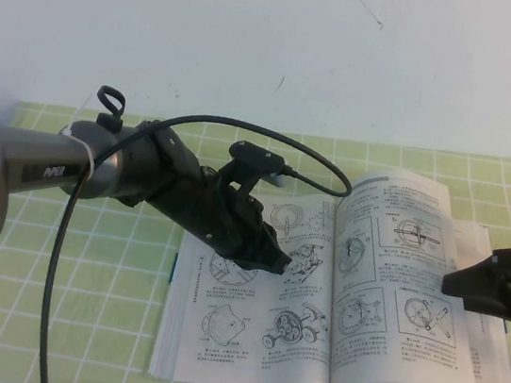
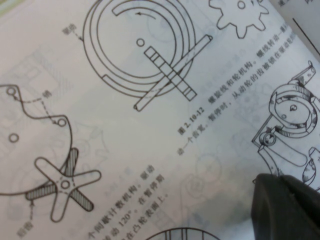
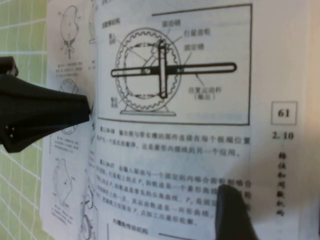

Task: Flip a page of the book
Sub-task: Open the closed book

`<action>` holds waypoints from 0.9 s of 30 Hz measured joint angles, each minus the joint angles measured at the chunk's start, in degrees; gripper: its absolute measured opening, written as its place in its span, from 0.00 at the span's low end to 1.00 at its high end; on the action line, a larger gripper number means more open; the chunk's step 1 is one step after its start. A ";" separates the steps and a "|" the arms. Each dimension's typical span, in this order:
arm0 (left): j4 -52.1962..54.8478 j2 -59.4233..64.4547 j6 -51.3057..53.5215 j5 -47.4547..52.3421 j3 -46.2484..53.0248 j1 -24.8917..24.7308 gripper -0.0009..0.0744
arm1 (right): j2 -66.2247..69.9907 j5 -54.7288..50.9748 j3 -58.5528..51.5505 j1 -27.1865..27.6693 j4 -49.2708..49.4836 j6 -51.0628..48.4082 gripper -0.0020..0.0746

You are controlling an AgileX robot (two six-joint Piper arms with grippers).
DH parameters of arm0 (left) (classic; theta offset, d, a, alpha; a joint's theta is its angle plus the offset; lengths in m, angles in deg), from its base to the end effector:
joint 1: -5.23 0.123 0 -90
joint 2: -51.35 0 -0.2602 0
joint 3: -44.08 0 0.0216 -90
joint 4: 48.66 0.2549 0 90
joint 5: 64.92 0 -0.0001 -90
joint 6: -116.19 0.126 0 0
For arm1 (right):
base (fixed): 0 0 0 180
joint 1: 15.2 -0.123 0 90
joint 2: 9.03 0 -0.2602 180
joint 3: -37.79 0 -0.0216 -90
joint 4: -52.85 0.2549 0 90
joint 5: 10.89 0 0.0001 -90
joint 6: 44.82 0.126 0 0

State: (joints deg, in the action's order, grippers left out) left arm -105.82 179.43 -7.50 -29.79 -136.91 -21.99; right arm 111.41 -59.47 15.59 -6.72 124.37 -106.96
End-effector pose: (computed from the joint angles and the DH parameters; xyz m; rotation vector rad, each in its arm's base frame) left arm 0.3592 -0.2533 0.0978 0.8911 2.4301 -0.7979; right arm 0.3400 0.0400 0.0735 0.0486 2.6024 1.0565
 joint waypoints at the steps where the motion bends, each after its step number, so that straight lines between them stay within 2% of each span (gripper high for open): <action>1: 0.00 0.00 0.00 0.00 0.00 0.00 0.01 | 0.00 0.01 0.00 0.00 0.09 0.00 0.48; 17: 0.00 -0.26 0.00 -0.44 0.00 0.00 0.01 | 0.40 -2.02 0.00 0.00 4.81 -3.08 0.48; 27: 3.30 -5.18 0.00 -2.61 -0.87 -0.10 0.01 | 0.40 -6.55 0.00 0.00 8.40 -5.20 0.48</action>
State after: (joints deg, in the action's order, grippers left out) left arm -102.52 174.24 -7.50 -32.40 -137.78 -22.09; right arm 111.81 -66.02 15.59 -6.72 132.77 -112.16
